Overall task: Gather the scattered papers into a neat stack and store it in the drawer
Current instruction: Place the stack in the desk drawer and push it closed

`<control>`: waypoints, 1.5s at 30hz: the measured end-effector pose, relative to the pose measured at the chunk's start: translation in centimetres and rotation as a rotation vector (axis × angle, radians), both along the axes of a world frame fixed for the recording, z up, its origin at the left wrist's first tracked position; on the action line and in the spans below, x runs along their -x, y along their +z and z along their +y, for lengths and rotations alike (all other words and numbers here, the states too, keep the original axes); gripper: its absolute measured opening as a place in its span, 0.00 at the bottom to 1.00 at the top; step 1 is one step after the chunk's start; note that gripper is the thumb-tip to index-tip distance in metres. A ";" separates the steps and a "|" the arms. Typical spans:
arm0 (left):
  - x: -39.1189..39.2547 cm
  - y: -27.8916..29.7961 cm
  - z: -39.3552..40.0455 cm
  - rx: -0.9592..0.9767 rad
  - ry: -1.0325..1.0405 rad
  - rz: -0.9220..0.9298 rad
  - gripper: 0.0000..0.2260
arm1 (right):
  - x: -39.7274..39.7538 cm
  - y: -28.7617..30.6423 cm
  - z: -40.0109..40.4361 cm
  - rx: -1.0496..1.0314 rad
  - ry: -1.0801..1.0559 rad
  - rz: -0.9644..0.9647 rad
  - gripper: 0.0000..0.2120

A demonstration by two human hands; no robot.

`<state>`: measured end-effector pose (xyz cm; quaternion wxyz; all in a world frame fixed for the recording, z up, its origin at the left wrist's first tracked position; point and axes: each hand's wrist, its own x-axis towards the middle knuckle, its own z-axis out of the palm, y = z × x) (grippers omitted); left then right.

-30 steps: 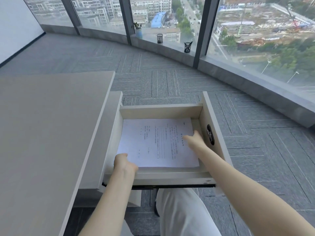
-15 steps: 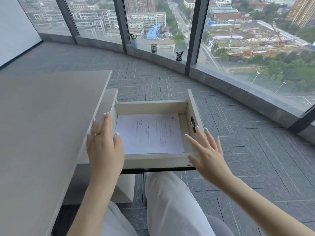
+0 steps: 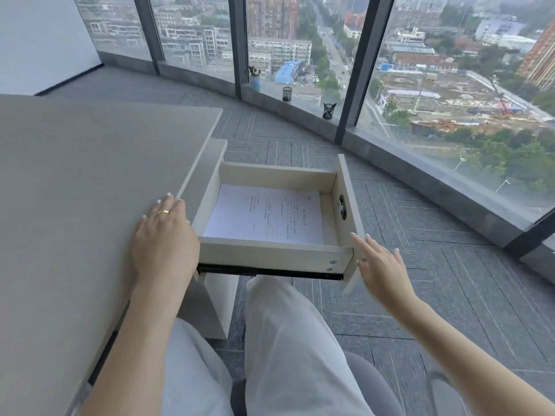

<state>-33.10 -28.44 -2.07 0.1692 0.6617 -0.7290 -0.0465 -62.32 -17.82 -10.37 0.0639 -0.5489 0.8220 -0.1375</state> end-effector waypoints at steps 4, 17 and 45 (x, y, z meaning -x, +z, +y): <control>-0.1 0.0 0.3 0.034 -0.011 0.017 0.22 | -0.5 -0.1 -0.5 -0.008 0.013 -0.039 0.29; -0.8 -0.3 0.1 0.037 -0.060 0.060 0.22 | -4.9 -0.5 -3.4 0.003 0.145 -0.019 0.20; -0.7 0.6 -0.3 -0.079 0.099 0.065 0.18 | -15.8 -2.2 -9.7 0.119 0.423 -0.219 0.25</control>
